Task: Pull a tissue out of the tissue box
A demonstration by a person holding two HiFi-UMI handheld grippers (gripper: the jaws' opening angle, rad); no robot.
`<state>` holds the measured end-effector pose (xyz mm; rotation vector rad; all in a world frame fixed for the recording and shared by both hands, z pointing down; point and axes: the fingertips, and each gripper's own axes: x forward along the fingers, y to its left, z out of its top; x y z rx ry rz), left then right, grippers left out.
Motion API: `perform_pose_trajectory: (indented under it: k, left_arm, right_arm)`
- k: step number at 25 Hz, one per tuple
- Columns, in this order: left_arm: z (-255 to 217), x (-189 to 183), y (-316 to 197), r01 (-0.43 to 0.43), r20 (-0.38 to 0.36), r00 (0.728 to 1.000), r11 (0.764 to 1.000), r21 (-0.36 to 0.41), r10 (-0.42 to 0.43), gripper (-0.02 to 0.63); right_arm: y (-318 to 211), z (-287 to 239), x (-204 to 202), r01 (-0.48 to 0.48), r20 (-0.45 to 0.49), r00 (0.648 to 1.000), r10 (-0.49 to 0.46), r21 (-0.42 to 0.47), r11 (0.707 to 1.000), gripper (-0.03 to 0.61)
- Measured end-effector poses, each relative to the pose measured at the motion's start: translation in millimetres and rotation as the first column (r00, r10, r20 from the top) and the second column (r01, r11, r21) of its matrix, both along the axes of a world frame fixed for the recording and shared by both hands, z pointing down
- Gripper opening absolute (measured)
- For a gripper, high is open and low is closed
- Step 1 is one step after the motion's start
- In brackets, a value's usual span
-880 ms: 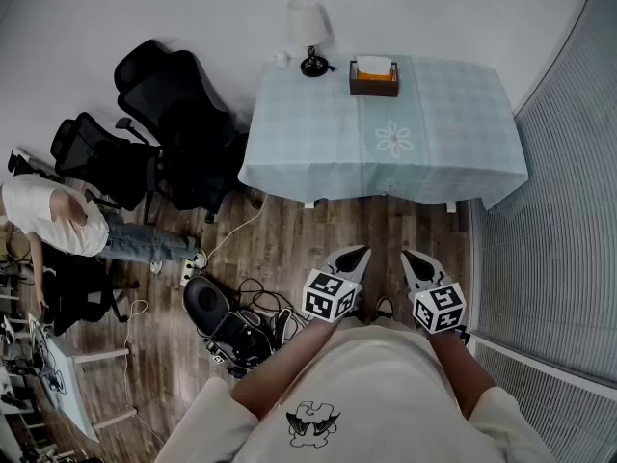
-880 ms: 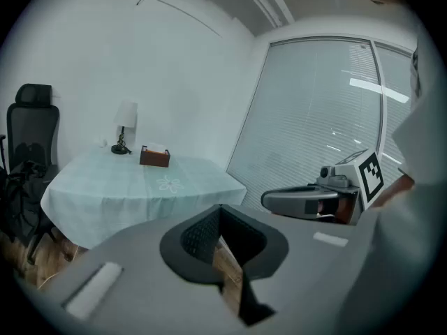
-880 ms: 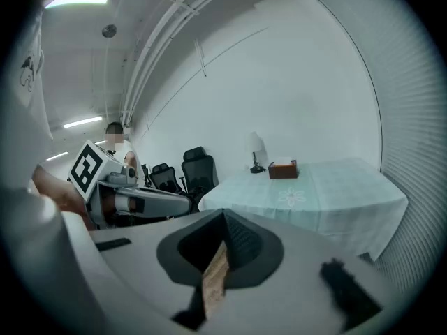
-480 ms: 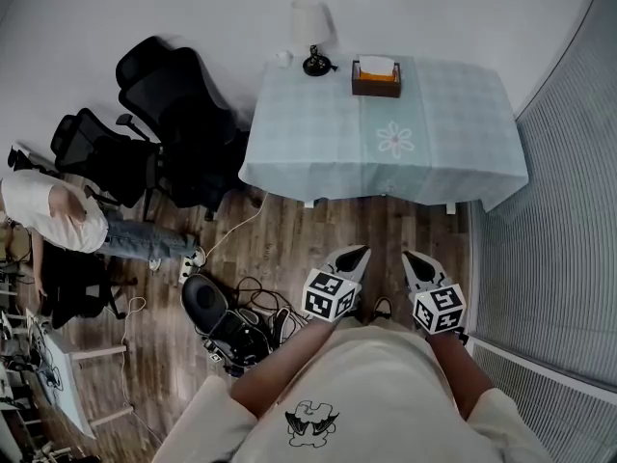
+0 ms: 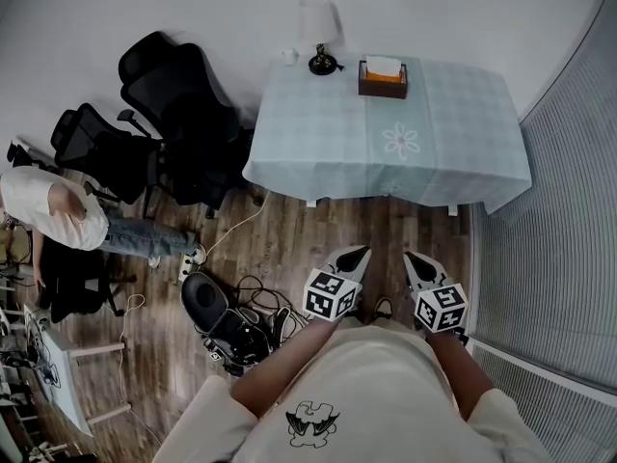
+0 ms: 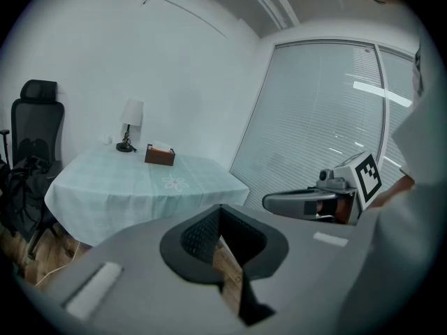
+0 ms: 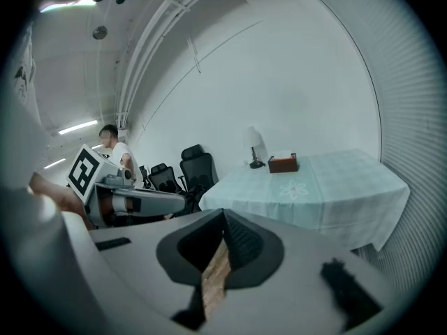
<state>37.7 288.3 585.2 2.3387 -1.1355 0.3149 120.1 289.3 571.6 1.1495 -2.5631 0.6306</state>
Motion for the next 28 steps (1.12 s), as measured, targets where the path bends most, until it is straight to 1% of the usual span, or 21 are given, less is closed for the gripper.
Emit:
perform_pose_trajectory:
  k: [4, 11, 16, 22, 28]
  left_arm:
    - [1, -16, -1, 0.01, -0.01, 1.0, 1.0, 0.003, -0.01, 0.006]
    - [-1, -38, -13, -0.008, -0.026, 1.0, 1.0, 0.026, 0.008, 0.006]
    - [7, -47, -28, 0.008, -0.048, 0.999, 1.0, 0.01, -0.008, 0.006]
    - [14, -48, -79, 0.034, -0.042, 0.999, 0.999, 0.005, -0.034, 0.006]
    - [19, -39, -166, 0.056, -0.018, 0.998, 0.998, -0.002, -0.056, 0.006]
  right_arm:
    - [0, 4, -16, 0.006, -0.031, 1.0, -0.006, -0.004, 1.0, 0.006]
    - [-7, 3, -46, 0.008, -0.04, 0.999, -0.008, 0.007, 1.0, 0.006]
    - [-27, 6, -51, -0.002, -0.055, 0.998, 0.001, -0.002, 1.0, 0.006]
    - [-82, 17, -46, 0.005, -0.05, 0.999, -0.006, -0.009, 1.0, 0.006]
    - [-178, 24, -34, 0.018, -0.036, 0.999, -0.018, -0.007, 1.0, 0.006]
